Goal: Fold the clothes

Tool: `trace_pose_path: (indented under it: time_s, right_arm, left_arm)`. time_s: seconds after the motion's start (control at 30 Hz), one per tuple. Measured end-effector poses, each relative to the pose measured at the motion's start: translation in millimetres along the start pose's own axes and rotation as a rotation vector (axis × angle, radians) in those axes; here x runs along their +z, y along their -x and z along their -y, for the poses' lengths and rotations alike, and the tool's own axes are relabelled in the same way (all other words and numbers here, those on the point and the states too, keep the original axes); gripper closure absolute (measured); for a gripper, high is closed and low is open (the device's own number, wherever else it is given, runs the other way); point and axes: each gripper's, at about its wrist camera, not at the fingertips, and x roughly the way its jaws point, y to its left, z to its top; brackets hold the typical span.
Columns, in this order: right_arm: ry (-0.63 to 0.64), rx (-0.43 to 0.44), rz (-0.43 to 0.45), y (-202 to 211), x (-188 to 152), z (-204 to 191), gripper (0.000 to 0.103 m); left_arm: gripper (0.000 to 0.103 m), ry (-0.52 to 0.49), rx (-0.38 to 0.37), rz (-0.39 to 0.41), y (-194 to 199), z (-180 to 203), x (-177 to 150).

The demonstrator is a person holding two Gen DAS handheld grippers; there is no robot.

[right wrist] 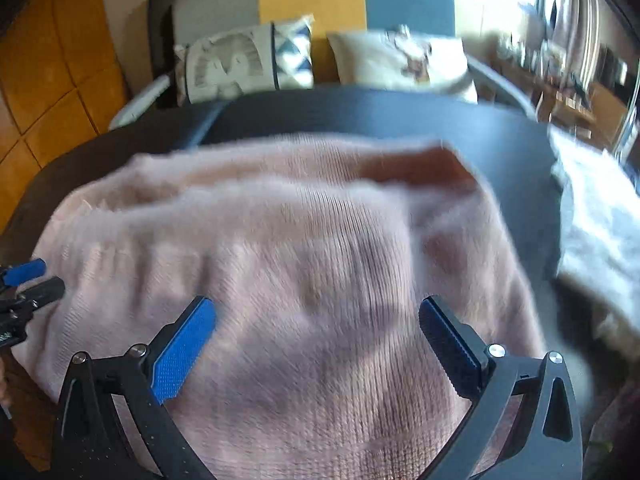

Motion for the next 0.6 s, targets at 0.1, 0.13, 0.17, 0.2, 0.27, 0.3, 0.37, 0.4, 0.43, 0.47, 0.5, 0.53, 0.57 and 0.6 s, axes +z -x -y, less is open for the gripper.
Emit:
trace_pose_path:
  time_s: [0.1, 0.13, 0.17, 0.2, 0.27, 0.3, 0.37, 0.4, 0.43, 0.47, 0.5, 0.53, 0.57, 0.6]
  right_arm:
    - [0.018, 0.006, 0.023, -5, -8, 0, 0.000]
    - [0.027, 0.006, 0.044, -5, -10, -1, 0.000]
    - [0.024, 0.012, 0.053, -6, -11, 0, 0.000]
    - [0.022, 0.017, 0.062, -6, -12, 1, 0.000]
    - [0.026, 0.020, 0.061, -5, -12, 2, 0.000]
    - [0.028, 0.021, 0.056, -5, -11, 2, 0.000]
    - [0.016, 0.026, 0.052, 2, -8, 7, 0.000]
    - [0.005, 0.030, 0.053, 7, -7, 11, 0.000]
    - [-0.005, 0.031, 0.059, 12, -5, 15, 0.000]
    - [-0.007, 0.015, 0.092, 22, -4, 21, 0.000]
    - [-0.009, -0.003, 0.122, 30, -4, 27, 0.000]
    - [-0.009, -0.022, 0.134, 34, -6, 34, 0.000]
    - [-0.009, -0.042, 0.146, 38, -9, 41, 0.000]
    - [-0.011, -0.058, 0.154, 41, -11, 49, 0.000]
  left_arm:
    - [0.035, -0.001, 0.008, -0.017, -11, 1, -2]
    - [0.035, 0.005, 0.003, -0.011, -13, 0, -3]
    - [0.034, 0.006, -0.001, -0.008, -14, -1, -4]
    - [0.034, 0.006, -0.005, -0.005, -14, -2, -5]
    - [0.034, 0.001, -0.008, -0.002, -15, -2, -5]
    - [0.034, 0.001, -0.008, -0.003, -14, -2, -5]
    - [0.035, 0.007, -0.003, -0.005, -11, -3, -5]
    - [0.035, 0.013, 0.004, 0.003, -6, -5, -5]
    - [0.035, 0.020, 0.011, 0.012, -2, -7, -6]
    - [0.035, 0.026, 0.019, 0.022, 3, -8, -7]
    - [0.035, 0.036, 0.020, 0.036, 9, -12, -8]
    - [0.035, 0.049, 0.027, 0.045, 13, -17, -10]
    - [0.035, 0.064, 0.040, 0.046, 14, -21, -13]
    - [0.035, 0.080, 0.053, 0.046, 15, -26, -16]
